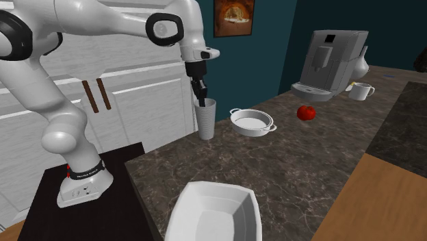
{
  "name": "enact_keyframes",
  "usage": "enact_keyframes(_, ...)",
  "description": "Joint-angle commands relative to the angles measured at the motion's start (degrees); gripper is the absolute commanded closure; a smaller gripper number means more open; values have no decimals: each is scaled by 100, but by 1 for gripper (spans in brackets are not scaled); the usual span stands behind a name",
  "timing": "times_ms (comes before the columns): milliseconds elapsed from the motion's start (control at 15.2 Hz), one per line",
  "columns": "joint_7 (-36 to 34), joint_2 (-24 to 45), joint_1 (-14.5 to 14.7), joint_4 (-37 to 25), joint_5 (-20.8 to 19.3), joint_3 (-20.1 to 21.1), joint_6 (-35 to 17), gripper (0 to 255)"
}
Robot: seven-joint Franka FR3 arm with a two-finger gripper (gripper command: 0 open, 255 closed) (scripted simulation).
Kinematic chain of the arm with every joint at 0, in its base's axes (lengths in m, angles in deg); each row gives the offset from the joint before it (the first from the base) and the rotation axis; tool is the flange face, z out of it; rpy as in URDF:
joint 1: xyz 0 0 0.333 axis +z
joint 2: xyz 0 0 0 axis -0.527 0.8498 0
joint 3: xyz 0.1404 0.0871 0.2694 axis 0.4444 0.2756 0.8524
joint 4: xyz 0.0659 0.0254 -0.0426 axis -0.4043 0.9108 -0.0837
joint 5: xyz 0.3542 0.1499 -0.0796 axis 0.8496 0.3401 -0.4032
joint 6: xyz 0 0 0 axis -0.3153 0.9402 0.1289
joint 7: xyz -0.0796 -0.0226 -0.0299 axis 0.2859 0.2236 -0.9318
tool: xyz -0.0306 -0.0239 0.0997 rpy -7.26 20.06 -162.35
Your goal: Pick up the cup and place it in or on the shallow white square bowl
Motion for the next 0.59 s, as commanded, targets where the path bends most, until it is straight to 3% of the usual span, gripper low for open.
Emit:
enact_keyframes(0, 20, 28, 3, -188, 13, 1, 161, 255)
enact_keyframes(528, 86, 118, 15, -900, 52, 10, 783, 255)
